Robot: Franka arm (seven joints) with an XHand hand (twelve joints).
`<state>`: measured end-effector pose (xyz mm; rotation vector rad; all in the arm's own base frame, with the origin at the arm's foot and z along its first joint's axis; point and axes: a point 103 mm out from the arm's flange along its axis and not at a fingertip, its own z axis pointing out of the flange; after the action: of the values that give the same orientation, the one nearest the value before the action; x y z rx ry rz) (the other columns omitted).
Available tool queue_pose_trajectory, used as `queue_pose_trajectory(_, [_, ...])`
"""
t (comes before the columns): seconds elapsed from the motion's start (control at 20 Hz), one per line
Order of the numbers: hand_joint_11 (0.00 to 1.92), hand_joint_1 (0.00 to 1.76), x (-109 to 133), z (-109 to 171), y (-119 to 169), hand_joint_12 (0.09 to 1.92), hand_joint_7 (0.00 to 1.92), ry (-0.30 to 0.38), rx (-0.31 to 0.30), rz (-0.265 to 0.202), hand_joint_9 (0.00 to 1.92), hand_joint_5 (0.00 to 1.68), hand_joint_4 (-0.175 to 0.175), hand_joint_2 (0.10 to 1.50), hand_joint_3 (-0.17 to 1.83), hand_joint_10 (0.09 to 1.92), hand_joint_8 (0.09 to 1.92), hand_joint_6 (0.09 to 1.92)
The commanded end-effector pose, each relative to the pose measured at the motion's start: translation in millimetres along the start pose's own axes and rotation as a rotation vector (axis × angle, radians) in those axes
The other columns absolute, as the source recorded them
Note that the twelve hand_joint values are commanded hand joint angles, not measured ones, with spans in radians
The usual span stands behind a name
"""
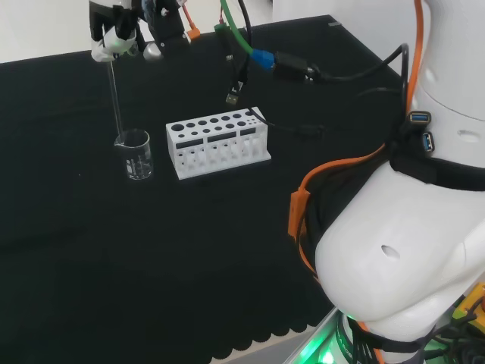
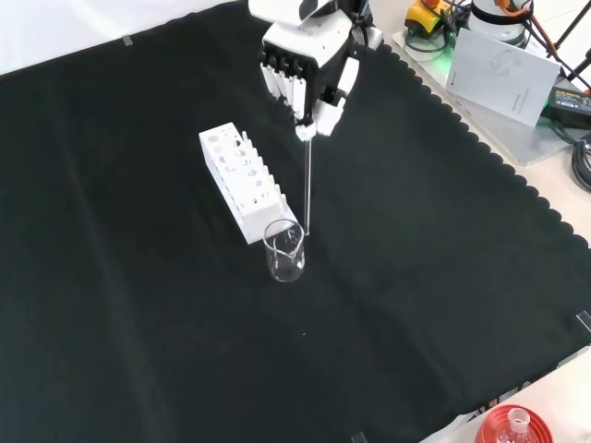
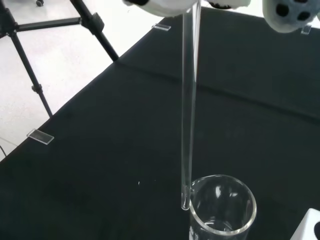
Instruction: Stir in the beaker to the left of the white test tube rack with the glass rod.
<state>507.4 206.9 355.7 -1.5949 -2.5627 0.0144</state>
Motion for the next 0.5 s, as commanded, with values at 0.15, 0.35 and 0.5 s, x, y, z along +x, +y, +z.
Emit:
queue_pose_trajectory(0.15, [1.62,1.33,-15,8,12,0.41,1.57,-0.008,0.02,-0.012,1.68,1.34,-0.175,1.03,-0.17,0.29,0.18,0.25])
queue_pose_trajectory(0.35, [1.62,1.33,-23,6,14,0.41,1.57,-0.015,0.031,-0.001,1.68,1.34,-0.175,1.03,-0.17,0.3,0.18,0.25])
queue_pose_trajectory(0.5, [1.62,1.33,-28,-2,16,0.41,1.57,-0.027,0.024,0.011,1.68,1.34,-0.175,1.03,-0.17,0.3,0.17,0.25])
